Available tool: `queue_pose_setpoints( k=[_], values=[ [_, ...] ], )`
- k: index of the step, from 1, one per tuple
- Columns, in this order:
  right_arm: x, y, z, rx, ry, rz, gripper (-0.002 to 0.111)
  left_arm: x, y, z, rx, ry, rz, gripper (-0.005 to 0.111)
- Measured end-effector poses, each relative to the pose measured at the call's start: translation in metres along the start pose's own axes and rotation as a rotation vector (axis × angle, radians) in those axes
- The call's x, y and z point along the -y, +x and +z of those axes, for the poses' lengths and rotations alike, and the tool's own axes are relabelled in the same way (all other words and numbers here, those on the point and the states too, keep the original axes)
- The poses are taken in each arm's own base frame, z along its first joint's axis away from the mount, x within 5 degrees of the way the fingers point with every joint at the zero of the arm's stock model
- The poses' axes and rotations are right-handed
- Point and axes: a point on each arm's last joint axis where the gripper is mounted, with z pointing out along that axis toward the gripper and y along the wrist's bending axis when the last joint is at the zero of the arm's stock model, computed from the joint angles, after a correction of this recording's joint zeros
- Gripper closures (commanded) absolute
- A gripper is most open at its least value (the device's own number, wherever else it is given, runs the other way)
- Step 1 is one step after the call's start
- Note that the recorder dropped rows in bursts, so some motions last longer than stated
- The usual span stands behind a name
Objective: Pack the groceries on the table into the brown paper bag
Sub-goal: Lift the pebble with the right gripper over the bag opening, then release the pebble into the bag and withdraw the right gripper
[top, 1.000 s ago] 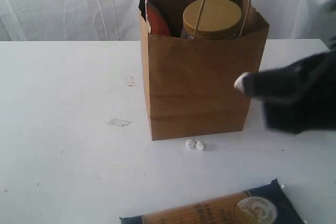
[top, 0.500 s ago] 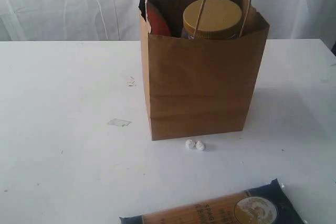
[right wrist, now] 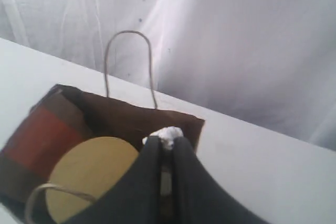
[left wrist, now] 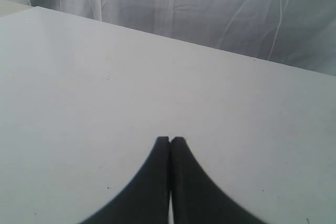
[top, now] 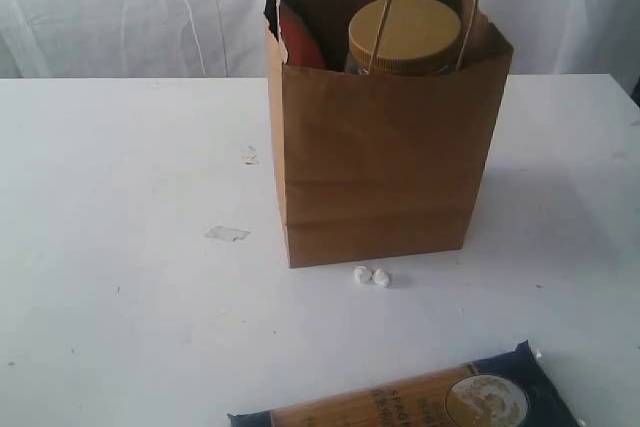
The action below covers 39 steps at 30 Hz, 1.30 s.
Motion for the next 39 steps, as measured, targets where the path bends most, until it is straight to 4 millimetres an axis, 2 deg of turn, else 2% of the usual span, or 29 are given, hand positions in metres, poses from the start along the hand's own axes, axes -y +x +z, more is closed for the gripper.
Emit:
queue_pose_setpoints(
  k=[2,4,8,14,18,25,29,33,39],
  values=[
    [0.015,0.005,0.017,-0.082,-0.001,0.017,0.108,0.0,0.0,0.0,0.0,0.0,0.0,0.107],
    [0.027,0.014,0.042,-0.178,-0.062,0.075,0.108,0.0,0.0,0.0,0.0,0.0,0.0,0.107],
    [0.042,0.029,0.083,-0.248,-0.171,0.179,0.108,0.0,0.0,0.0,0.0,0.0,0.0,0.107],
    [0.051,0.04,0.112,-0.274,-0.19,0.165,0.108,0.0,0.0,0.0,0.0,0.0,0.0,0.107],
    [0.05,0.048,0.129,-0.299,-0.217,0.203,0.108,0.0,0.0,0.0,0.0,0.0,0.0,0.107],
    [0.05,0.055,0.143,-0.309,-0.23,0.237,0.106,0.0,0.0,0.0,0.0,0.0,0.0,0.107],
    [0.05,0.056,0.146,-0.314,-0.231,0.241,0.093,0.0,0.0,0.0,0.0,0.0,0.0,0.107],
    [0.05,0.056,0.146,-0.314,-0.231,0.241,0.074,0.0,0.0,0.0,0.0,0.0,0.0,0.107],
    [0.05,0.056,0.145,-0.318,-0.235,0.238,0.073,0.0,0.0,0.0,0.0,0.0,0.0,0.107]
  ],
)
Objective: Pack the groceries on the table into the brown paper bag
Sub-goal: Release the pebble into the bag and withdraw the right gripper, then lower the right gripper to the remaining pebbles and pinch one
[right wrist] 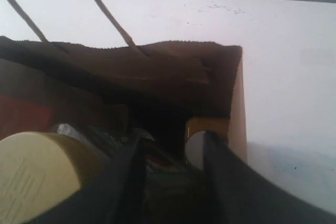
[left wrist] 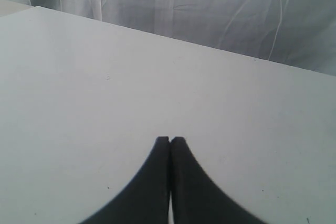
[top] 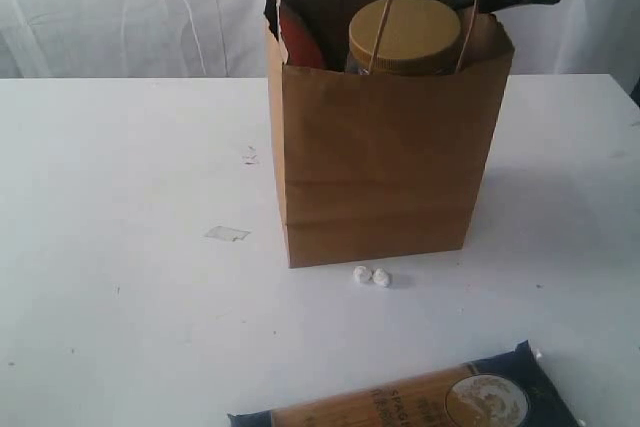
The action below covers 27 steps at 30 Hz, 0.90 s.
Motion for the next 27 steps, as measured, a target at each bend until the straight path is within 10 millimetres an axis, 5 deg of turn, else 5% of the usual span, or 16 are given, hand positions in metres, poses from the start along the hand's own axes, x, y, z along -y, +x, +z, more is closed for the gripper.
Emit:
queue_pose_setpoints(
  k=[5,9,11,18,23,27],
  values=[
    [-0.012,0.003,-0.024,-0.031,-0.025,-0.027,0.076,0.0,0.0,0.0,0.0,0.0,0.0,0.107],
    [-0.027,0.015,-0.058,-0.075,-0.044,-0.066,0.097,0.0,0.0,0.0,0.0,0.0,0.0,0.107],
    [-0.033,0.027,-0.075,-0.065,-0.04,-0.073,0.107,0.0,0.0,0.0,0.0,0.0,0.0,0.107],
    [-0.037,0.09,-0.114,0.158,0.098,-0.082,0.108,0.0,0.0,0.0,0.0,0.0,0.0,0.107],
    [-0.039,0.125,-0.103,0.198,0.076,-0.086,0.108,0.0,0.0,0.0,0.0,0.0,0.0,0.107],
    [-0.075,0.138,-0.068,0.117,-0.091,-0.216,0.108,0.0,0.0,0.0,0.001,0.001,0.0,0.107]
  ],
)
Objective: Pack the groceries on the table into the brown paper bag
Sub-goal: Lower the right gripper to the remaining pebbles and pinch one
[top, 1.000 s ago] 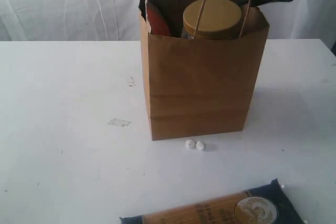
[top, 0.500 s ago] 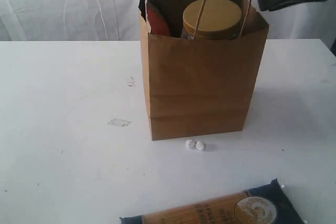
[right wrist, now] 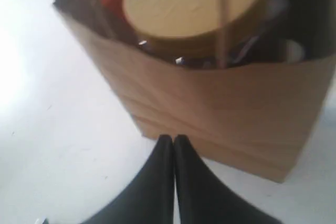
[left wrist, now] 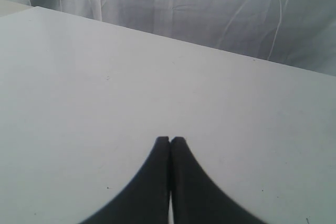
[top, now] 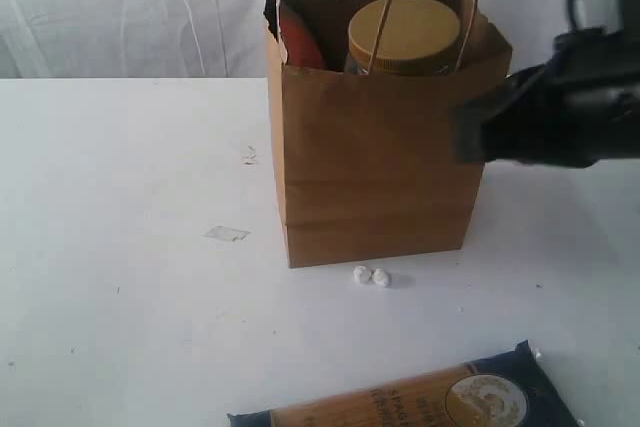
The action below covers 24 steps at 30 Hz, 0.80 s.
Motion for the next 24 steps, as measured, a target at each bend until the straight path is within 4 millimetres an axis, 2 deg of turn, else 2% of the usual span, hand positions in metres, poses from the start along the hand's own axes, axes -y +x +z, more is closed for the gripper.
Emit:
queue_pose_setpoints(
  k=[1,3,6,8,11,13,16,20,24],
  values=[
    [-0.014,0.007,0.017,-0.045,-0.054,-0.037,0.108,0.0,0.0,0.0,0.0,0.0,0.0,0.107],
    [-0.036,0.019,0.037,-0.1,-0.122,-0.115,0.108,0.0,0.0,0.0,0.0,0.0,0.0,0.107],
    [-0.061,0.035,0.057,-0.187,-0.183,-0.238,0.108,0.0,0.0,0.0,0.0,0.0,0.0,0.107],
    [-0.07,0.048,0.075,-0.26,-0.191,-0.334,0.108,0.0,0.0,0.0,0.0,0.0,0.0,0.107],
    [-0.066,0.057,0.096,-0.305,-0.158,-0.414,0.108,0.0,0.0,0.0,0.0,0.0,0.0,0.107],
    [-0.056,0.065,0.11,-0.357,-0.117,-0.351,0.107,0.0,0.0,0.0,0.0,0.0,0.0,0.107],
    [-0.037,0.077,0.127,-0.434,-0.049,-0.251,0.098,0.0,0.0,0.0,0.0,0.0,0.0,0.107],
    [-0.018,0.089,0.147,-0.558,0.004,-0.151,0.075,0.0,0.0,0.0,0.0,0.0,0.0,0.107],
    [-0.012,0.096,0.166,-0.548,0.027,-0.177,0.075,0.0,0.0,0.0,0.0,0.0,0.0,0.107]
  ],
)
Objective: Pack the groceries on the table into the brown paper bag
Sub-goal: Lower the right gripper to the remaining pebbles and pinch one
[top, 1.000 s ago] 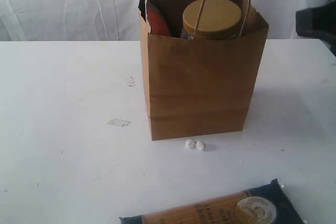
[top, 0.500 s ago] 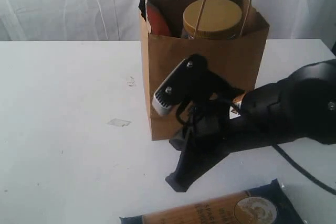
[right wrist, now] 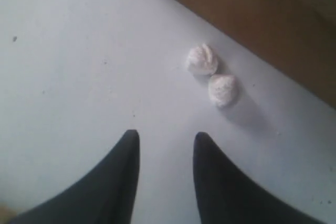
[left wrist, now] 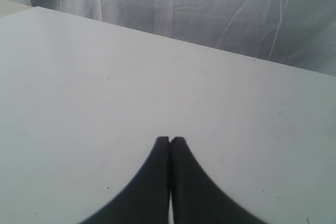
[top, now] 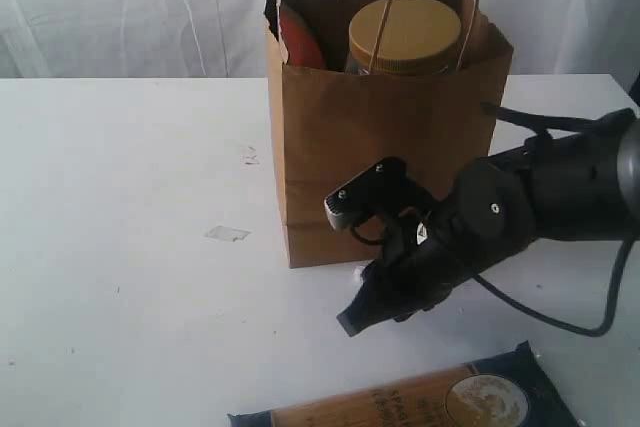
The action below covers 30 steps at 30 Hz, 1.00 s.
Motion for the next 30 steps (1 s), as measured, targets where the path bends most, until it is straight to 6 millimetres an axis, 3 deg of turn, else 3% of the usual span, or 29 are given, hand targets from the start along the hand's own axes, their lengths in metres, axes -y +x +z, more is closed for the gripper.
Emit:
queue_pose_setpoints(
  k=[5,14,27,30],
  values=[
    [0.007,-0.009,0.012,0.102,0.053,-0.059,0.075,0.0,0.0,0.0,0.0,0.0,0.0,0.107],
    [0.027,-0.005,0.025,0.099,0.101,-0.089,0.075,0.0,0.0,0.0,0.0,0.0,0.0,0.107],
    [0.028,-0.001,0.038,0.082,0.095,-0.024,0.075,0.0,0.0,0.0,0.0,0.0,0.0,0.107],
    [0.028,-0.001,0.039,0.081,0.094,-0.001,0.08,0.0,0.0,0.0,0.0,0.0,0.0,0.107]
  ],
)
